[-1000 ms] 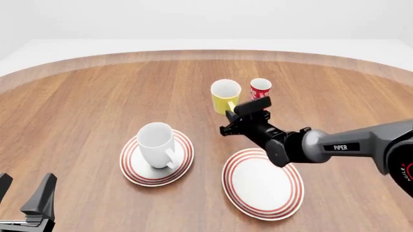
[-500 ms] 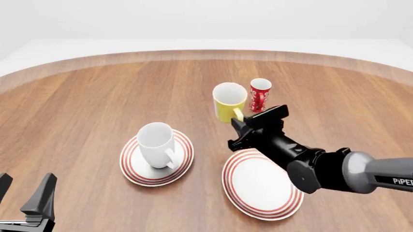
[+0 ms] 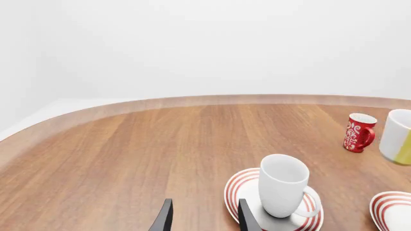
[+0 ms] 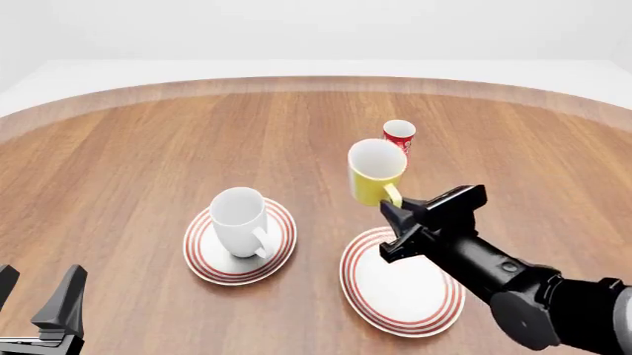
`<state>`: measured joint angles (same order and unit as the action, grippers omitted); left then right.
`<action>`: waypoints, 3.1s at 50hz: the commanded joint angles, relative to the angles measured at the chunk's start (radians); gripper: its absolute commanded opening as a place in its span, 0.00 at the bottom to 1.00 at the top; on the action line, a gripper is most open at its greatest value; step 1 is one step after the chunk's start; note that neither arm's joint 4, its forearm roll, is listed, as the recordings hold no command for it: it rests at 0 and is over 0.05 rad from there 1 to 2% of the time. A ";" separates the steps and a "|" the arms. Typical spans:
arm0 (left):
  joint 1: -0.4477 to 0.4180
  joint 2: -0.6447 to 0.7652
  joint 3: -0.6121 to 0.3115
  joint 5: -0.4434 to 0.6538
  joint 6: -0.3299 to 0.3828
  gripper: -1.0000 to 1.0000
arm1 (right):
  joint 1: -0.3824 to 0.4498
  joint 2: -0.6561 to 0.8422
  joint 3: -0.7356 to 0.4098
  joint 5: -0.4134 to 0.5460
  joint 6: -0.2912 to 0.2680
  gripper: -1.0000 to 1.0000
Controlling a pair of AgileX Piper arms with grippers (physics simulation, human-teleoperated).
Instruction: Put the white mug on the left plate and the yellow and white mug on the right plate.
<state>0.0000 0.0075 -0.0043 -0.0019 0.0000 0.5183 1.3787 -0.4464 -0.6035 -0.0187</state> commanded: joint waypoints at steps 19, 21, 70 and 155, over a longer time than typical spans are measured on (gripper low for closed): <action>0.000 0.000 0.000 0.000 0.000 1.00 | -0.014 -0.226 0.179 0.035 -0.002 0.00; 0.000 0.000 0.000 0.000 0.000 1.00 | -0.019 -0.238 0.193 0.036 -0.003 0.00; 0.000 0.000 0.000 0.000 0.000 1.00 | -0.074 -0.323 0.413 -0.022 0.021 0.00; 0.000 0.000 0.000 0.000 0.000 1.00 | -0.064 0.039 0.446 -0.281 0.033 0.00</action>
<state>0.0000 0.0075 -0.0043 -0.0019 0.0000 0.4547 1.3954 0.0000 -0.8664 0.0075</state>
